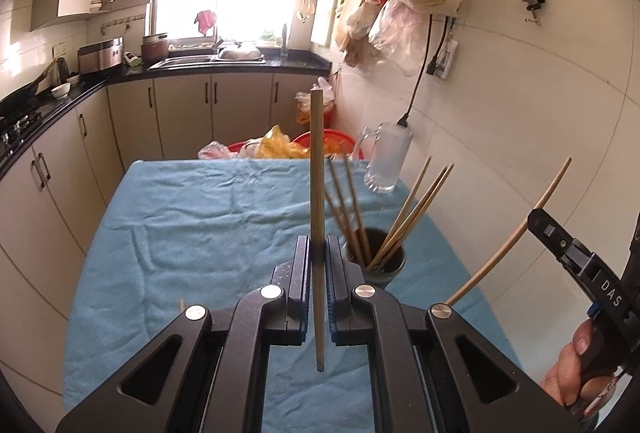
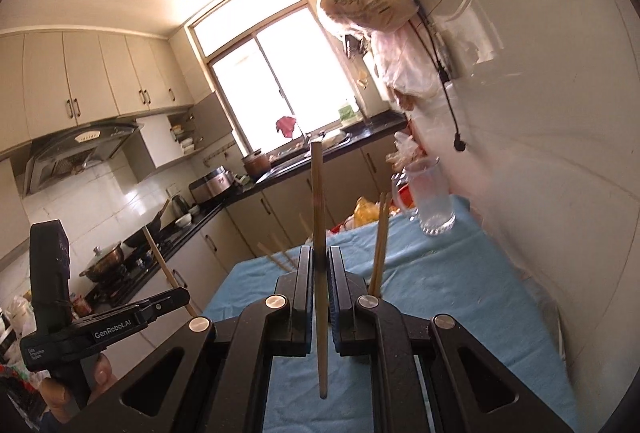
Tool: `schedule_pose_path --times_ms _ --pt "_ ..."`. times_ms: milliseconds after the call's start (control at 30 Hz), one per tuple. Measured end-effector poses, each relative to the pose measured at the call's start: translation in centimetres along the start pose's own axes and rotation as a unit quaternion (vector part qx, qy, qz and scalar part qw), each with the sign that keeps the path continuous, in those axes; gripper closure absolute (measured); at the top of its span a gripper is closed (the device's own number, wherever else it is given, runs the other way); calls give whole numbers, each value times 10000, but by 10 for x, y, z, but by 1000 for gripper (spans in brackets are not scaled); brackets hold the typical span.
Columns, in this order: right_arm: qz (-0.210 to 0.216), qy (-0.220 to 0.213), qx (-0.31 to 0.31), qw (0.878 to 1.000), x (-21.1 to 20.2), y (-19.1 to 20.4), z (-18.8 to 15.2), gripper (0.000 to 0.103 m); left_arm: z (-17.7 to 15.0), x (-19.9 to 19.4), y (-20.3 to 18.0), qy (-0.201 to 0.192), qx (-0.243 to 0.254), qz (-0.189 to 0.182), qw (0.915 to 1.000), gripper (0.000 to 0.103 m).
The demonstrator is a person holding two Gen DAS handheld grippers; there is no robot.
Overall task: Organize utensils
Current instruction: 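Lower the chopsticks into the black cup and open both grippers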
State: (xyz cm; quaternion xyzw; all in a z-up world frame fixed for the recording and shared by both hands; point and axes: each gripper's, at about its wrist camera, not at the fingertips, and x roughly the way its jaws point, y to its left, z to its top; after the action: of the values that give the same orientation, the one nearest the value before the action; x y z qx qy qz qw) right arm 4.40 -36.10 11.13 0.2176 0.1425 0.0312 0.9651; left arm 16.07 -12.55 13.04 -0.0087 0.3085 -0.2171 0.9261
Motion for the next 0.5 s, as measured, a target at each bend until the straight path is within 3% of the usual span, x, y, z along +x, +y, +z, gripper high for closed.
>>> schedule_pose_path --times_ms 500 --pt "-165 -545 24 9984 20 -8 55 95 71 33 -33 -328 -194 -339 9987 96"
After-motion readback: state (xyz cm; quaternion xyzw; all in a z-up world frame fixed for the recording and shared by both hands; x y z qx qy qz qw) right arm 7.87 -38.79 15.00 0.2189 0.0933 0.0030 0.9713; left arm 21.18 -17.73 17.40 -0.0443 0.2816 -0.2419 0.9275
